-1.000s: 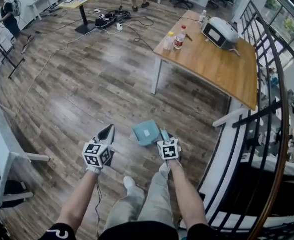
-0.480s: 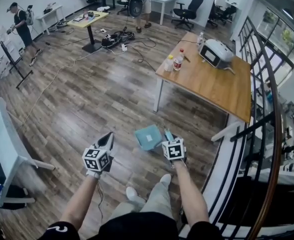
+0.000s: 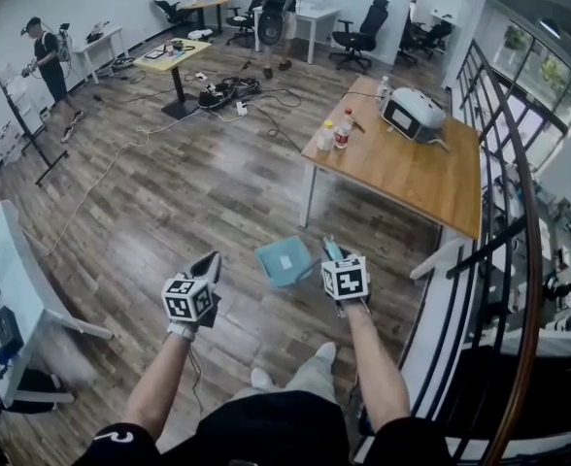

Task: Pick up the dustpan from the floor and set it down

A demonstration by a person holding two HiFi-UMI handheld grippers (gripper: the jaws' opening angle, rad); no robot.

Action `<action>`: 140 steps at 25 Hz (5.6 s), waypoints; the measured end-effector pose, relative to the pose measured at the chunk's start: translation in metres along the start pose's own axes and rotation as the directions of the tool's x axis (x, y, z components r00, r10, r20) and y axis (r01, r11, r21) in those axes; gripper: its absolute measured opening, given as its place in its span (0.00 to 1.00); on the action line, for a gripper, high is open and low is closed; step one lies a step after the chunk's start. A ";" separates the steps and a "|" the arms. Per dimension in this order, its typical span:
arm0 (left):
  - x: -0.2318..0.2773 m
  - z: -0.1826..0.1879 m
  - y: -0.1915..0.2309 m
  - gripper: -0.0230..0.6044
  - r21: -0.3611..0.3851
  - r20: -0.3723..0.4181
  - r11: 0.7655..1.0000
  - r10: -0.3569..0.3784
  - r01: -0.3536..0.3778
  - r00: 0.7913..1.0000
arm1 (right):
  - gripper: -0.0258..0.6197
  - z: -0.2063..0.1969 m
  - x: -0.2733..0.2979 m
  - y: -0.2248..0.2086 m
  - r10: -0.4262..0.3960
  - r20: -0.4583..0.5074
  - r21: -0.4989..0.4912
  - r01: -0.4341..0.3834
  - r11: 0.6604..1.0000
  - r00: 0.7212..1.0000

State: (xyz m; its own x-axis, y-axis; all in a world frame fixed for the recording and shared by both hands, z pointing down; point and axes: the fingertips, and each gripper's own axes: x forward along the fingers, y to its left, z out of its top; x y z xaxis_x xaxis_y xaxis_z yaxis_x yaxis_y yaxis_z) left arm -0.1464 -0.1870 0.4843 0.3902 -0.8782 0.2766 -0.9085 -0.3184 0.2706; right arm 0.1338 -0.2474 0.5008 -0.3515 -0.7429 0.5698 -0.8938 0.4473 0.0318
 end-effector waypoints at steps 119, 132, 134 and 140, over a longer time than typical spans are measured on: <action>0.131 -0.255 0.017 0.03 -0.080 -0.271 0.997 -0.025 0.003 0.962 | 0.36 -0.338 0.230 0.019 0.055 -0.270 0.017 -0.052 0.998 0.961; 0.107 -0.185 0.003 0.03 -0.060 -0.237 0.998 -0.043 0.029 0.971 | 0.26 -0.228 0.148 0.012 0.050 -0.156 0.050 -0.042 0.998 0.987; 0.103 -0.173 -0.001 0.03 -0.054 -0.228 0.998 -0.045 0.033 0.973 | 0.21 -0.210 0.133 0.007 0.038 -0.145 0.050 -0.031 0.998 0.989; 0.084 -0.132 -0.012 0.03 -0.036 -0.185 0.997 -0.068 0.062 0.980 | 0.04 -0.153 0.086 0.001 0.020 -0.088 0.052 -0.015 0.999 0.996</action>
State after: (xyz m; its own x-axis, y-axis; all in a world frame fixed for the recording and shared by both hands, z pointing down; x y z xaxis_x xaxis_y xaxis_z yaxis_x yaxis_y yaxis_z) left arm -0.0833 -0.2100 0.6259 0.4717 -0.7735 0.4233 -0.8765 -0.3590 0.3207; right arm 0.1449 -0.2347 0.6750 -0.3432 -0.6872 0.6403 -0.9017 0.4319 -0.0198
